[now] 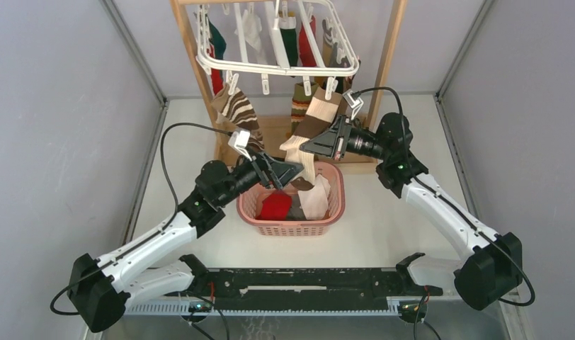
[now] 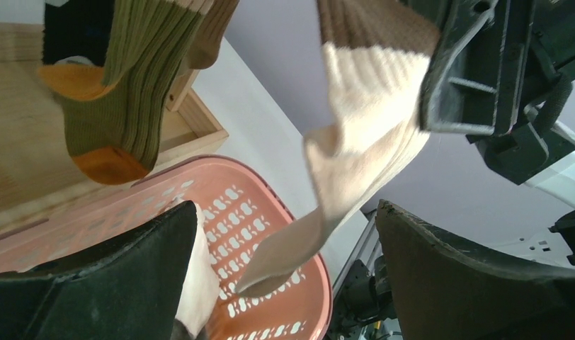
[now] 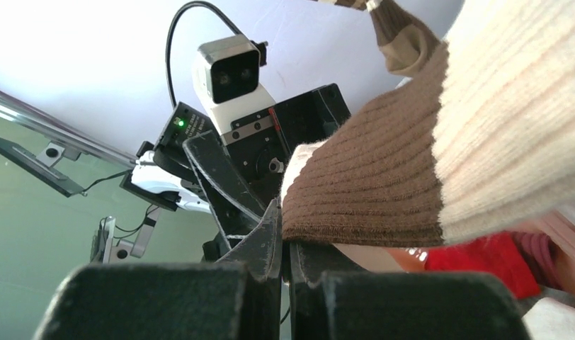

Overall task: Remove the socks clipped to the hanger
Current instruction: Remove the sock from the hanger, then place the sock in the bin.

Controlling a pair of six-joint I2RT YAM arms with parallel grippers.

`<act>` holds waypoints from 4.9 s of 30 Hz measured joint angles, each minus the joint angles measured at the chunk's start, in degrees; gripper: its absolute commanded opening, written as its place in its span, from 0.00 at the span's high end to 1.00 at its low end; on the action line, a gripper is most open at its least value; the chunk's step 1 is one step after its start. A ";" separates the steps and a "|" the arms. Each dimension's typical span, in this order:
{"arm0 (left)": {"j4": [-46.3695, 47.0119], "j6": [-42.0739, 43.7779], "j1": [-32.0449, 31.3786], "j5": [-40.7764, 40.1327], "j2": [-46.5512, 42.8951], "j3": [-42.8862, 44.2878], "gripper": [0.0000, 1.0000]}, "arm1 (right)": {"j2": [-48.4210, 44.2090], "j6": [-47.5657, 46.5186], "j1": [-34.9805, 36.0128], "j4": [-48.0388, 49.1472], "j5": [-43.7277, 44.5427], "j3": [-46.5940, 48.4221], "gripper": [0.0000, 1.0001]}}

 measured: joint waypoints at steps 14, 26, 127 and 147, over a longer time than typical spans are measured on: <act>3.19 0.39 -0.85 3.17 3.52 5.31 0.93 | 3.26 -0.59 2.95 0.39 1.79 0.00 0.89; -1.42 1.51 -0.94 2.97 3.50 6.40 0.91 | -1.88 -7.15 -3.58 -9.20 3.76 -0.22 0.37; -10.67 3.93 0.85 8.22 4.92 12.66 0.91 | 10.51 -15.61 -8.68 22.32 17.79 6.49 0.99; -13.16 3.69 0.85 8.59 2.19 12.50 0.91 | 10.49 -16.06 -8.17 18.93 17.84 6.54 0.51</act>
